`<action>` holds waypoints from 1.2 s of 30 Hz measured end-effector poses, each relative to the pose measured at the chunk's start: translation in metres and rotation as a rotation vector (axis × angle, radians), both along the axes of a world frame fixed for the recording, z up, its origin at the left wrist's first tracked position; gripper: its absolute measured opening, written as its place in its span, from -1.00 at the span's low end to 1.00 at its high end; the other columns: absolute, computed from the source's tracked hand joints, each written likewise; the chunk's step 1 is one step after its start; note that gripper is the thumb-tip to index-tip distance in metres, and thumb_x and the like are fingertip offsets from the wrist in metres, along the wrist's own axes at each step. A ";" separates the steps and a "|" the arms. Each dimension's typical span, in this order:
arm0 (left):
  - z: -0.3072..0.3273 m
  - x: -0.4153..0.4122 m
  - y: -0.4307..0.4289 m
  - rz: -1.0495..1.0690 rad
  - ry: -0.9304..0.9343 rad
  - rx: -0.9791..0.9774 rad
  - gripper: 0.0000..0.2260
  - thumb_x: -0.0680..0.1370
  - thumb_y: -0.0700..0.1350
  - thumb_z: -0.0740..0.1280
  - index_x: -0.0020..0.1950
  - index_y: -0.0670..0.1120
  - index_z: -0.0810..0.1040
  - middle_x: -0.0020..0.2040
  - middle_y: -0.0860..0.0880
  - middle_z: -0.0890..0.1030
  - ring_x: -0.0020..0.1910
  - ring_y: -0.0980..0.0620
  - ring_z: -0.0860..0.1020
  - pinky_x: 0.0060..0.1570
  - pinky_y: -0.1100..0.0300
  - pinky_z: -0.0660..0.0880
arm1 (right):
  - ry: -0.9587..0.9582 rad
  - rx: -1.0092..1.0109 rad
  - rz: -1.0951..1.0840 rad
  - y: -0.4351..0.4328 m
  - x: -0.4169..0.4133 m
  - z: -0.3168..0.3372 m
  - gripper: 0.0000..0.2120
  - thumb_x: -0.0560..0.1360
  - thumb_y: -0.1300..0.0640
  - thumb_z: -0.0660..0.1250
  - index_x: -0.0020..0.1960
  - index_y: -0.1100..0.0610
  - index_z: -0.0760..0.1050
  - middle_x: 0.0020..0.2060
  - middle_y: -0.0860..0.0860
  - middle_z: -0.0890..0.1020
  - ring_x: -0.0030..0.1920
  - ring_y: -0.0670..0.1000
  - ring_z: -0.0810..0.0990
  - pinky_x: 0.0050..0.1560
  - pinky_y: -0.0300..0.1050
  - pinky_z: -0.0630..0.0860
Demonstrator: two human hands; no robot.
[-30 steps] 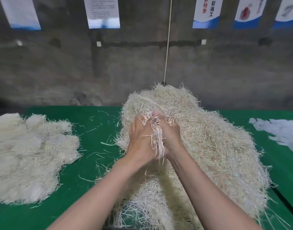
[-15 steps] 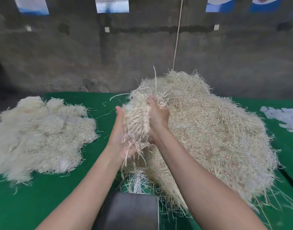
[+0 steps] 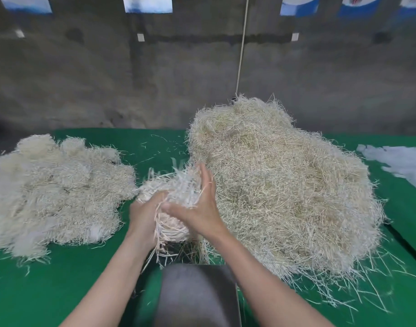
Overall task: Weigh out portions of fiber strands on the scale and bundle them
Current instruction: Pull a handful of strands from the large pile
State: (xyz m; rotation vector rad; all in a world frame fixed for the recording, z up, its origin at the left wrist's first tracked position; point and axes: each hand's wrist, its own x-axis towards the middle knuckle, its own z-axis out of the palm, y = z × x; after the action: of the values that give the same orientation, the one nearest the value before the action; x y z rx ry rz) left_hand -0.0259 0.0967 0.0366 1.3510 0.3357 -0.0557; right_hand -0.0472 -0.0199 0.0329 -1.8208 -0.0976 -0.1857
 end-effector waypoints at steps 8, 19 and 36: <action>0.002 -0.002 0.003 -0.095 -0.038 0.074 -0.32 0.36 -0.02 0.45 0.39 -0.19 0.29 0.24 -0.13 0.42 0.18 -0.07 0.48 0.15 -0.02 0.43 | 0.450 0.301 0.339 -0.020 -0.021 -0.035 -0.23 0.32 -0.30 0.29 0.38 0.09 0.21 0.29 0.00 0.37 0.17 -0.09 0.54 0.26 -0.10 0.45; 0.007 0.019 -0.002 -0.014 -0.128 0.050 -0.20 0.40 -0.07 0.45 0.51 -0.13 0.07 0.43 -0.20 0.29 0.36 -0.15 0.33 0.34 -0.10 0.27 | 0.302 0.667 0.207 -0.041 -0.014 -0.024 -0.03 0.20 -0.11 0.50 0.47 -0.24 0.03 0.28 -0.14 0.31 0.34 0.15 0.35 0.20 0.26 0.45; -0.109 -0.054 0.016 -0.324 0.061 0.308 -0.52 0.51 -0.04 0.37 0.39 -0.01 0.33 0.44 -0.04 0.31 0.29 0.03 0.34 0.31 -0.01 0.23 | 0.510 0.077 -0.128 -0.063 -0.064 -0.108 -0.13 0.34 -0.14 0.45 0.50 0.07 0.12 0.47 0.04 0.24 0.42 0.08 0.27 0.36 0.01 0.25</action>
State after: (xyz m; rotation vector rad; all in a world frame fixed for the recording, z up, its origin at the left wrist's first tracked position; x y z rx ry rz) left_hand -0.0802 0.1132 -0.0726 1.7029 0.1768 -0.3267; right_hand -0.1115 -0.0830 -0.0751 -1.7460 0.3798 0.1863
